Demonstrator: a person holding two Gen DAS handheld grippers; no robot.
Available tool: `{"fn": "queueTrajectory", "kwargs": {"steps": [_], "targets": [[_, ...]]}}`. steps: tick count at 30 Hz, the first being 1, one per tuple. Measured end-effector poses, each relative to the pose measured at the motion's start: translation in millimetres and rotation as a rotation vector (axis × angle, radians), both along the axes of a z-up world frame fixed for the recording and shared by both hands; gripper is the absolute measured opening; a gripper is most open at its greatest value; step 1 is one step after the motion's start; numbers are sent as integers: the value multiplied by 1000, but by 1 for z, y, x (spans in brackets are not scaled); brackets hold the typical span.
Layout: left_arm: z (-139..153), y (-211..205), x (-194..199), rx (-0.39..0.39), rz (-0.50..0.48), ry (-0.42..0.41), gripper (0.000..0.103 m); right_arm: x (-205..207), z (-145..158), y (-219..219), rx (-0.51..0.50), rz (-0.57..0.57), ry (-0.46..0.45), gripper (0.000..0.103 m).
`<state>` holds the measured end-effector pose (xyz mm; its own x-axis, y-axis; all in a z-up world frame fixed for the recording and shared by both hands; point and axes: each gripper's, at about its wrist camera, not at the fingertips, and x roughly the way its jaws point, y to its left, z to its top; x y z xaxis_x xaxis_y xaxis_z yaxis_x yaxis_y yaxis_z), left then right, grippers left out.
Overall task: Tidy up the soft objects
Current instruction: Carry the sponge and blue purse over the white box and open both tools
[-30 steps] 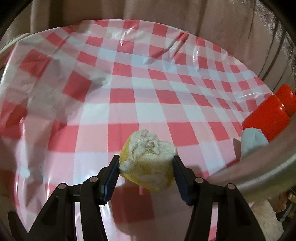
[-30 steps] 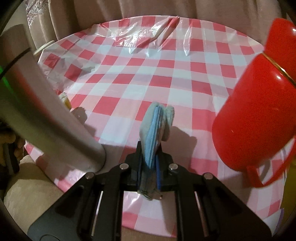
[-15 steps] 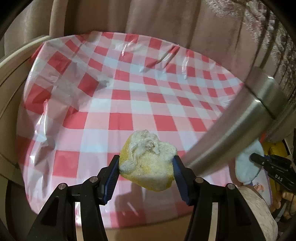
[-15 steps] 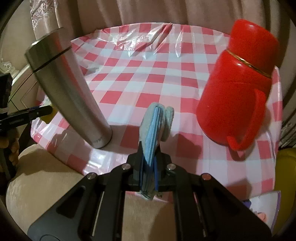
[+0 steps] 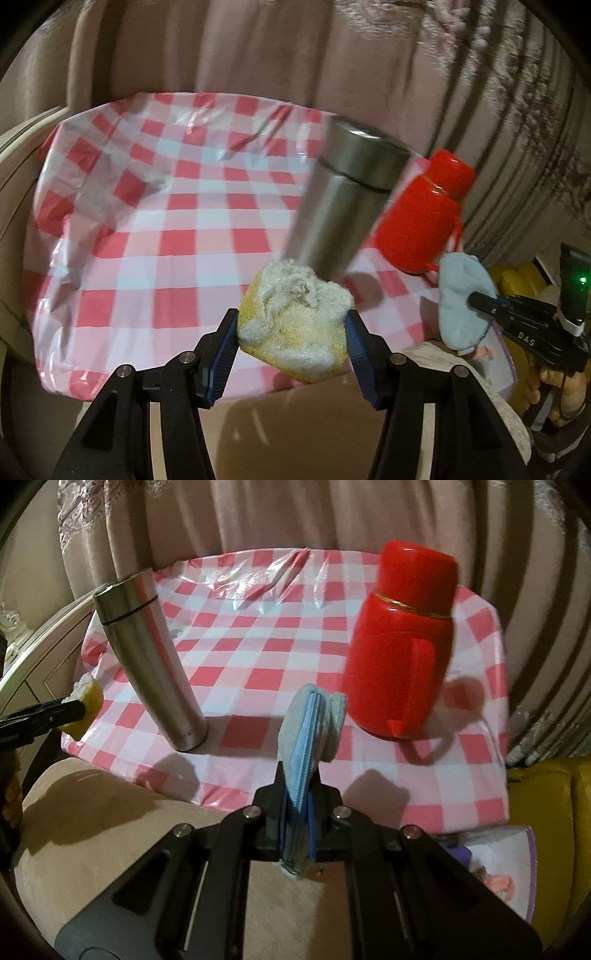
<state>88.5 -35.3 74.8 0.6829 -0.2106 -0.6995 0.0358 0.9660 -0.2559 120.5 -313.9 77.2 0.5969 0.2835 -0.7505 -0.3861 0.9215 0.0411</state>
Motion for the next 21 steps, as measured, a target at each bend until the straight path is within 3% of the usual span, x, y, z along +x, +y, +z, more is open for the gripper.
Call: {"fn": "queueTrajectory", "kwargs": {"steps": [10,21], "targets": [[16,-75,-5,-50,-147,-29,57,-28,12,-63,-25,-133,-31,11],[11,-177,2,-93,-339,34,57,-54,16,-146,-76,-327,-43,11]]}}
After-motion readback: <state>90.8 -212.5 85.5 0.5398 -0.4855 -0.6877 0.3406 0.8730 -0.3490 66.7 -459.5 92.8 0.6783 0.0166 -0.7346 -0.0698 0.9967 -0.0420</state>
